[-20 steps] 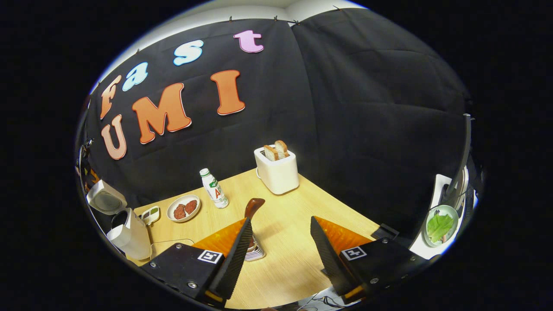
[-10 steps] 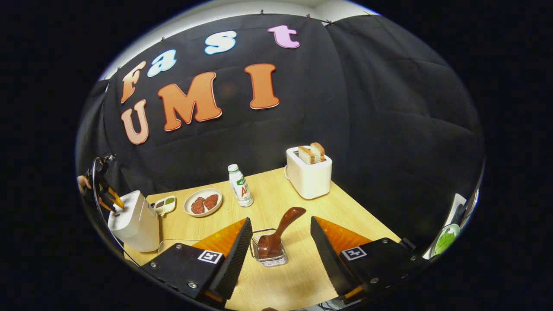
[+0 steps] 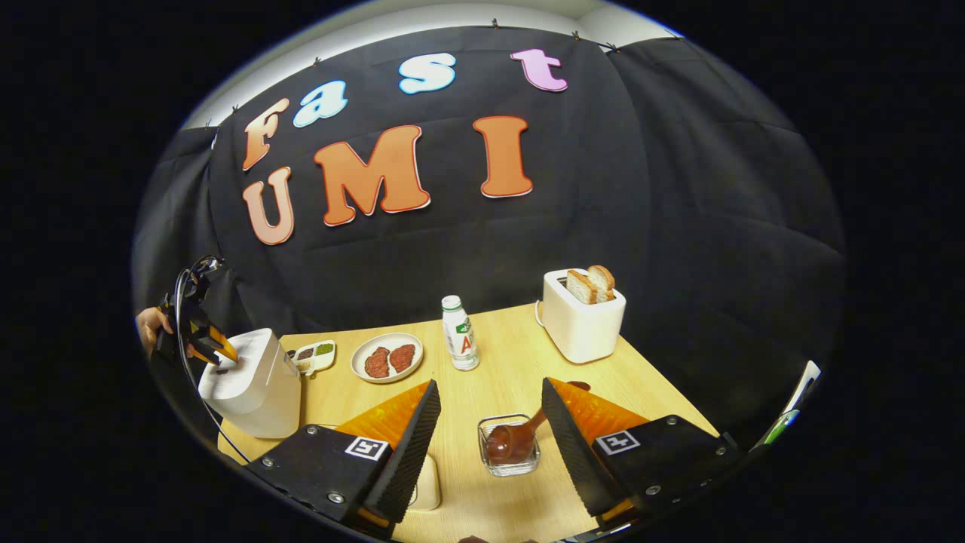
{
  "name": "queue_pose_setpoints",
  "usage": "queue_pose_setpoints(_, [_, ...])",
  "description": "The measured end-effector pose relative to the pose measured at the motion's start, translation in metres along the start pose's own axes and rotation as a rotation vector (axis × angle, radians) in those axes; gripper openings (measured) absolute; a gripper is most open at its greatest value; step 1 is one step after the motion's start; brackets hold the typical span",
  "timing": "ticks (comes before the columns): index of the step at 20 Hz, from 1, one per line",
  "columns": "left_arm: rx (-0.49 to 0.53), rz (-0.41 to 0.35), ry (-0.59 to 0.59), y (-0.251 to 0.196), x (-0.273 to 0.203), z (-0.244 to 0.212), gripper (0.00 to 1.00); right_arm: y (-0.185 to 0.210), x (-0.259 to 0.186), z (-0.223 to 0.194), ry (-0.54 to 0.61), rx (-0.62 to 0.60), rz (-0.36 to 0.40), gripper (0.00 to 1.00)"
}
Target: Close the left gripper, press the button to open the rice cooker; take a wooden spoon from the chopstick holder with the right hand, scoop a spoonful of rice and pour it into the rice cooker, then put the wooden spoon back into the chopstick holder.
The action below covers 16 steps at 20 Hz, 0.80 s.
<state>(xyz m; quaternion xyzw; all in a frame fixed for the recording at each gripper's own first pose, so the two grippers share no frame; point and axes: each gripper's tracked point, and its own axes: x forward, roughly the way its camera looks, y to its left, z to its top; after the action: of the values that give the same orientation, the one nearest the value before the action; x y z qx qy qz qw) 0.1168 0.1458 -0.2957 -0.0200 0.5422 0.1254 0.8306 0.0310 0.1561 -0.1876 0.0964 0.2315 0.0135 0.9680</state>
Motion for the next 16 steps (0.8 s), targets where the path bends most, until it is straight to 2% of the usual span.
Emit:
queue_pose_setpoints(4, [0.028,-0.014,-0.14,-0.002,0.001,-0.001,1.0,0.031,0.005,0.013,-0.034,-0.021,0.067,0.85])
queue_pose_setpoints(7, [0.016,-0.084,-0.245,-0.016,-0.016,-0.014,1.0,0.059,0.011,0.016,-0.053,-0.04,0.119,0.85])
queue_pose_setpoints(9, [-0.029,-0.135,-0.334,-0.021,-0.045,-0.012,0.99,0.07,0.013,0.03,-0.101,-0.065,0.13,0.85])
queue_pose_setpoints(11, [-0.032,-0.139,-0.466,-0.015,-0.076,-0.001,1.0,0.086,0.014,0.051,-0.174,-0.089,0.144,0.85])
queue_pose_setpoints(14, [0.036,-0.119,-0.683,-0.016,-0.14,0.014,1.0,0.103,0.011,0.084,-0.283,-0.121,0.167,0.84])
queue_pose_setpoints(16, [0.101,-0.152,-0.795,-0.026,-0.186,0.017,1.0,0.124,0.009,0.096,-0.317,-0.119,0.223,0.84])
